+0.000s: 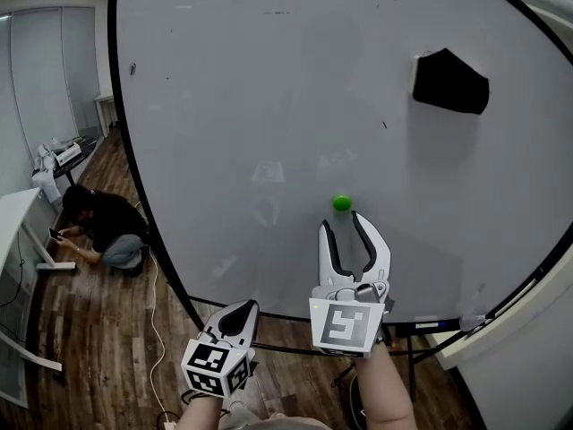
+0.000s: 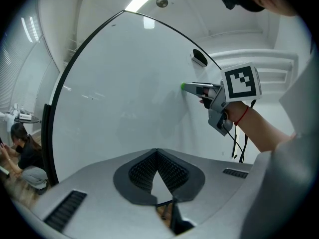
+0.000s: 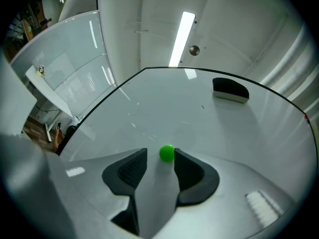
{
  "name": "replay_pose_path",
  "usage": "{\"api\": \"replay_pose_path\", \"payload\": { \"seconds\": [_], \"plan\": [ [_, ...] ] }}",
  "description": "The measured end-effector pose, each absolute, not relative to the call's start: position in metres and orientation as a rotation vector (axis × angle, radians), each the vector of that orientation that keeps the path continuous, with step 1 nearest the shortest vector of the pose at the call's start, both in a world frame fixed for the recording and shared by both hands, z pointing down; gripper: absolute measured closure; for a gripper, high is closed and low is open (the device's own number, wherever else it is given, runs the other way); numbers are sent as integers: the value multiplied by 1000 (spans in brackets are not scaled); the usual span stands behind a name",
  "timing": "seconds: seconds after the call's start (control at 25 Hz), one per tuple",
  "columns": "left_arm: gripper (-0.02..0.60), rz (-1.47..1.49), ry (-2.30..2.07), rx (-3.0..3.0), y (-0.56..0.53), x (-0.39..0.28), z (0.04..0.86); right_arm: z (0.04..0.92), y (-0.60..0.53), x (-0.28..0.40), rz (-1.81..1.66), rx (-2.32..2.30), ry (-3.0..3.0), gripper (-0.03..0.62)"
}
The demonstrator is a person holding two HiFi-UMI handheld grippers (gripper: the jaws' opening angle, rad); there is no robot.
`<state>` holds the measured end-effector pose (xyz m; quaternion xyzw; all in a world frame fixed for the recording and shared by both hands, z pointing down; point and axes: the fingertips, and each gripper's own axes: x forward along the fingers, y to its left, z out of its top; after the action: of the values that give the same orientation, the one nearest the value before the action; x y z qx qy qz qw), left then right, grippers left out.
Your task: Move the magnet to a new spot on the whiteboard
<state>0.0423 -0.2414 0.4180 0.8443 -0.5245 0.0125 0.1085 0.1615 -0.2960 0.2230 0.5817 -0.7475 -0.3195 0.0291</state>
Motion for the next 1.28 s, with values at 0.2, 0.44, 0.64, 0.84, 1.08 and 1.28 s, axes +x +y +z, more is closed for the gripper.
{"api": "replay_pose_path", "payload": {
  "seconds": [0.2,0.44,0.64,0.84,1.08,1.28],
  "plan": [
    [575,14,-1592,2490,-223,43,413,234,-269,162,-1001,1781,-2341,493],
    [575,-31,-1660,2512,-197,38,411,254,-228,155,-902,1774,-2508,585],
    [575,-75,-1671,2529,-177,34,412,280,-193,148,-768,1785,-2668,585],
    [575,-79,-1650,2544,-156,24,416,318,-163,138,-602,1773,-2684,585],
    [575,-27,-1620,2554,-119,1,418,357,-128,122,-398,1787,-2657,585],
    [575,-24,-1599,2567,-83,-19,426,383,-91,106,-274,1779,-2676,585]
  ]
}}
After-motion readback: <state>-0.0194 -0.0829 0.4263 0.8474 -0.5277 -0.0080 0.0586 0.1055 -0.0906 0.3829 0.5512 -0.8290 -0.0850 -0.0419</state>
